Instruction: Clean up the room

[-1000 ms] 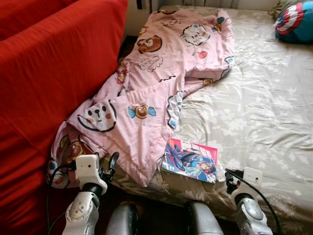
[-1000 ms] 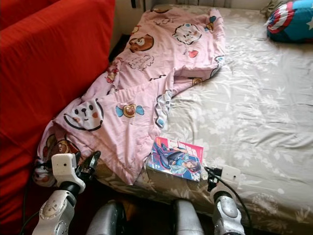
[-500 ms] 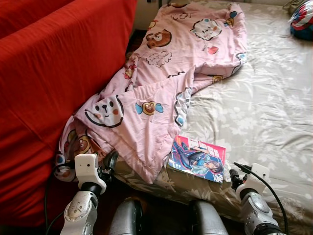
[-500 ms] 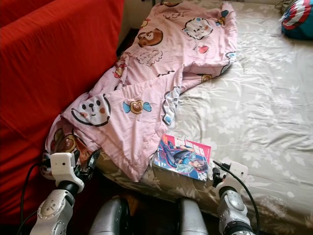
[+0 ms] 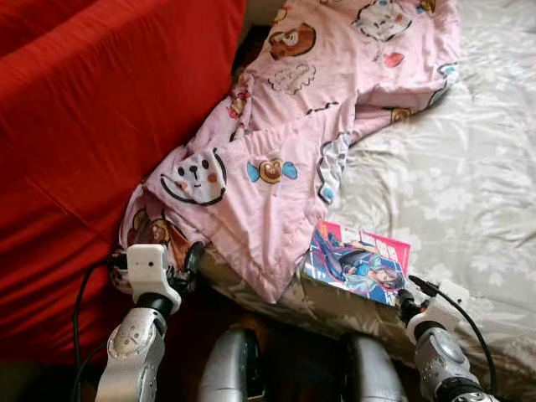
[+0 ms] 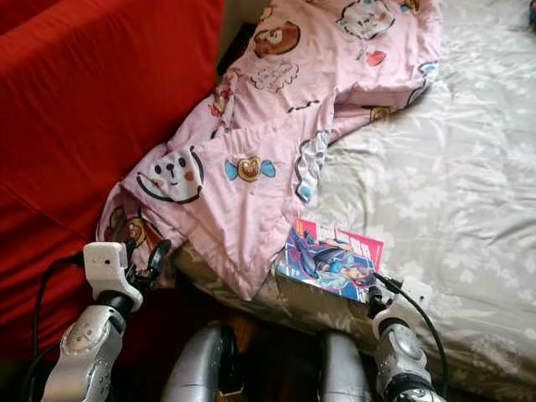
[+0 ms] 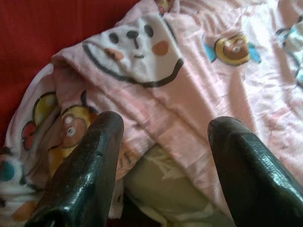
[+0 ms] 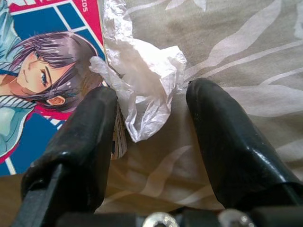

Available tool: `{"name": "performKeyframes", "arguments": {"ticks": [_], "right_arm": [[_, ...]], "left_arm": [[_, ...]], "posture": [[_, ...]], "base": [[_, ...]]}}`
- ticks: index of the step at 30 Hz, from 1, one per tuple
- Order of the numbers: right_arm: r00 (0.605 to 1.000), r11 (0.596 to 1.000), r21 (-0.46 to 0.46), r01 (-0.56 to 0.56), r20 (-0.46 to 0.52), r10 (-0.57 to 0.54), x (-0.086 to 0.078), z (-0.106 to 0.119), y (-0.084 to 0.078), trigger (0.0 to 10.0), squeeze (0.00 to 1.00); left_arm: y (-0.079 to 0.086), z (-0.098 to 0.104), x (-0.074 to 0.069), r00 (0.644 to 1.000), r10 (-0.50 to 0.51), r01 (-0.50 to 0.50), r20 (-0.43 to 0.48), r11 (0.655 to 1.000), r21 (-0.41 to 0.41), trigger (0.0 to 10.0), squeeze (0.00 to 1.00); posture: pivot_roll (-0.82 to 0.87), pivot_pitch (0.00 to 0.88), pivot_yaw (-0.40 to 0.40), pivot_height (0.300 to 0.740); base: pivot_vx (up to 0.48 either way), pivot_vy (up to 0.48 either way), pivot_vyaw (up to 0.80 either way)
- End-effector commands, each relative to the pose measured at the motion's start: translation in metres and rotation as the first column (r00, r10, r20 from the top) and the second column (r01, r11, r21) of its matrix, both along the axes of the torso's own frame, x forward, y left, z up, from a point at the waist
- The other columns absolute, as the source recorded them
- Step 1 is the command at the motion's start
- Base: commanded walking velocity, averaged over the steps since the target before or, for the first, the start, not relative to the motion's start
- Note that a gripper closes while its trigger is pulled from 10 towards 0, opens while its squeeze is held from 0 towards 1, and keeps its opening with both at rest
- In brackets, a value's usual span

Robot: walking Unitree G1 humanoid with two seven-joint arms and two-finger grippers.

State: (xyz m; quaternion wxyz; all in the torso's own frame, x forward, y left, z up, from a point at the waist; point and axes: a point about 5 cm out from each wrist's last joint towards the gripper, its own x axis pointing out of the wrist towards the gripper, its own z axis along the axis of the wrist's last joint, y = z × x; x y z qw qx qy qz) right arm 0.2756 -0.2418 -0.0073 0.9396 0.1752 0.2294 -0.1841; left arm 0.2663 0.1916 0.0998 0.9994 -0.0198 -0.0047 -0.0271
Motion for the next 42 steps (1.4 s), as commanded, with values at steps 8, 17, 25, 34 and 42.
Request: {"name": "performKeyframes", "arguments": {"ticks": [8,17,25,34,42], "right_arm": [[1.0,1.0,0.013,0.023,-0.007,-0.023,-0.007,-0.005,-0.002,10.0,0.0],[1.0,1.0,0.03,0.005,0.022,-0.006,-0.005,-0.005,0.006,0.6,0.0],[0.997,0.995,0.059,-0.077,0.016,0.076,-0.008,-0.014,0.033,0.0,0.0],[0.995,0.993,0.073,-0.093,0.033,0.091,-0.007,-0.014,0.04,0.0,0.0],[0.994,0.993,0.063,-0.098,0.044,0.095,-0.003,-0.01,0.038,0.0,0.0]], "left_arm": [[0.007,-0.005,-0.009,0.999,0.004,-0.003,-0.045,1.0,0.024,10.0,0.0],[0.006,-0.005,-0.008,0.999,0.002,-0.001,-0.049,1.0,0.023,10.0,0.0],[0.005,-0.004,-0.004,0.999,0.034,-0.034,-0.038,0.999,-0.013,10.0,0.0],[0.002,-0.007,-0.001,0.998,0.047,-0.047,-0.042,0.999,-0.016,10.0,0.0],[-0.002,-0.009,0.001,0.998,0.05,-0.051,-0.038,0.998,-0.027,10.0,0.0]], "posture": [[0.07,0.331,0.18,0.636],[0.07,0.338,0.177,0.636],[0.05,0.337,0.155,0.636],[0.03,0.327,0.136,0.636],[0.02,0.327,0.12,0.636]], "base": [[0.0,0.0,0.0],[0.0,0.0,0.0],[0.0,0.0,0.0],[0.0,0.0,0.0],[0.0,0.0,0.0]]}}
